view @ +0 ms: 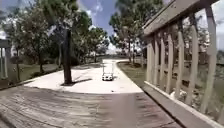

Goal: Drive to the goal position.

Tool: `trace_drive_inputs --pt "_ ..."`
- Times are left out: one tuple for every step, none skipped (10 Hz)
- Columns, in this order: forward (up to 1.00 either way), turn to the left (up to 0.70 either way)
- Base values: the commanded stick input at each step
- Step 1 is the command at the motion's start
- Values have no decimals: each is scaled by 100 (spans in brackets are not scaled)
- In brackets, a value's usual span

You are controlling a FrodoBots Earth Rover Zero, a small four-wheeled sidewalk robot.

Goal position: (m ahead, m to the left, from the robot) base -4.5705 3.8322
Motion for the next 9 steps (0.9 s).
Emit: trace_drive_inputs --pt "85 0" --pt "85 0" --pt "85 0" --pt "85 0" --pt "85 0" --pt "85 0" --pt "85 0" --pt "85 0" --pt "85 0"
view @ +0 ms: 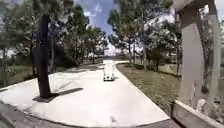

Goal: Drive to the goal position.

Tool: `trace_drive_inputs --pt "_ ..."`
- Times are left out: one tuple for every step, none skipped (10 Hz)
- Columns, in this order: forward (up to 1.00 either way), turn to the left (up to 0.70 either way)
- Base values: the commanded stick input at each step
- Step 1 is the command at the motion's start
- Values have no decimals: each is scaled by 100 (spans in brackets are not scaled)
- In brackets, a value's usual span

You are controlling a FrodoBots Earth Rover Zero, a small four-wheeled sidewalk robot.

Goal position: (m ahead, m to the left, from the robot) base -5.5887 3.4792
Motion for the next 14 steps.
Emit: trace_drive_inputs --pt "85 0" --pt "85 0" --pt "85 0" --pt "85 0" --pt "85 0" --pt "85 0" --pt "85 0" --pt "85 0" --pt "85 0" --pt "85 0" --pt "85 0" --pt "85 0" --pt "85 0" --pt "85 0"
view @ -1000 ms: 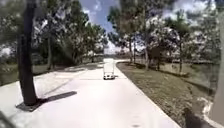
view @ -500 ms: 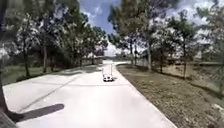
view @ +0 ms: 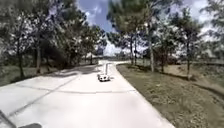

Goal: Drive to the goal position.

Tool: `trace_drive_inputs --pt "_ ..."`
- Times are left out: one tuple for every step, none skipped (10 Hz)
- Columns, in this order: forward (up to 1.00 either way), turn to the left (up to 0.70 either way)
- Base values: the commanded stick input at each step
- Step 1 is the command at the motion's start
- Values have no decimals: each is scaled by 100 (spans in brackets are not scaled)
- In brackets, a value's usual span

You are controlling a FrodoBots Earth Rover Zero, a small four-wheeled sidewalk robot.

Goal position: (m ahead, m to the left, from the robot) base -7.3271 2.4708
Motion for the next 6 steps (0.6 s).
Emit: trace_drive_inputs --pt "85 0" --pt "85 0" --pt "85 0" --pt "85 0" --pt "85 0" --pt "85 0"
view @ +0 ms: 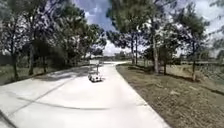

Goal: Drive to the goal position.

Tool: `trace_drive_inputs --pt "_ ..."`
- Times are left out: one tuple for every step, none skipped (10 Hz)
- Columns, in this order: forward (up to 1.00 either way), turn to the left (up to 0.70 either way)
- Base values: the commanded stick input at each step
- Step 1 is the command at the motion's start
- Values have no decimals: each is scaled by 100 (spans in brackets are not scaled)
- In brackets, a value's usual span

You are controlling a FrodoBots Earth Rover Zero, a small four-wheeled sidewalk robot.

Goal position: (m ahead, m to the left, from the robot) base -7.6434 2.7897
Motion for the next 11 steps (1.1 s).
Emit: trace_drive_inputs --pt "85 0" --pt "85 0" --pt "85 0" --pt "85 0" --pt "85 0" --pt "85 0" --pt "73 0" --pt "35 25" --pt "0 61" --pt "0 85" --pt "0 85"
